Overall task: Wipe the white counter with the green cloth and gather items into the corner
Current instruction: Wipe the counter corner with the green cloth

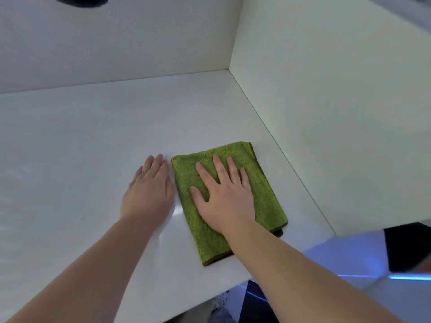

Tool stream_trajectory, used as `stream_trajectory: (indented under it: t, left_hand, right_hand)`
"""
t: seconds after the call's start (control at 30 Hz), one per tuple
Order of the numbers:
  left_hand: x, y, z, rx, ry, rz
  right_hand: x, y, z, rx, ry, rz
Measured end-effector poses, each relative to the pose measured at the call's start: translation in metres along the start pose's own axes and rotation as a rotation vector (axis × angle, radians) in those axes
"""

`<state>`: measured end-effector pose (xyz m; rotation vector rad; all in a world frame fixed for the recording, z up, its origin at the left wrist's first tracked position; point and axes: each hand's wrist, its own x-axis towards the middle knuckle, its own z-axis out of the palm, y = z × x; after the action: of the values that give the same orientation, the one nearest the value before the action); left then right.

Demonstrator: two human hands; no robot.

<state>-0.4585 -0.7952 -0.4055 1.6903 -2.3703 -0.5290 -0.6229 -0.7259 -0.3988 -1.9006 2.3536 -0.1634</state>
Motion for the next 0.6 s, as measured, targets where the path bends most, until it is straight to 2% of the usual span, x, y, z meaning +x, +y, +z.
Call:
stream_trajectory:
  t: [0.27,0.43,0.6]
  left_hand:
    - [-0.003,-0.001,0.001,-0.006,0.013,-0.002]
    - [-0.001,-0.005,0.006,0.002,0.025,0.01]
    - [-0.002,-0.003,0.006,0.0,0.07,0.017]
  right_hand:
    - [-0.044,0.035,-0.002,-0.001,-0.035,-0.014]
    - [-0.021,0.055,-0.008,-0.033,-0.04,-0.025]
    - [0.038,0.082,-0.016,-0.091,-0.044,-0.035]
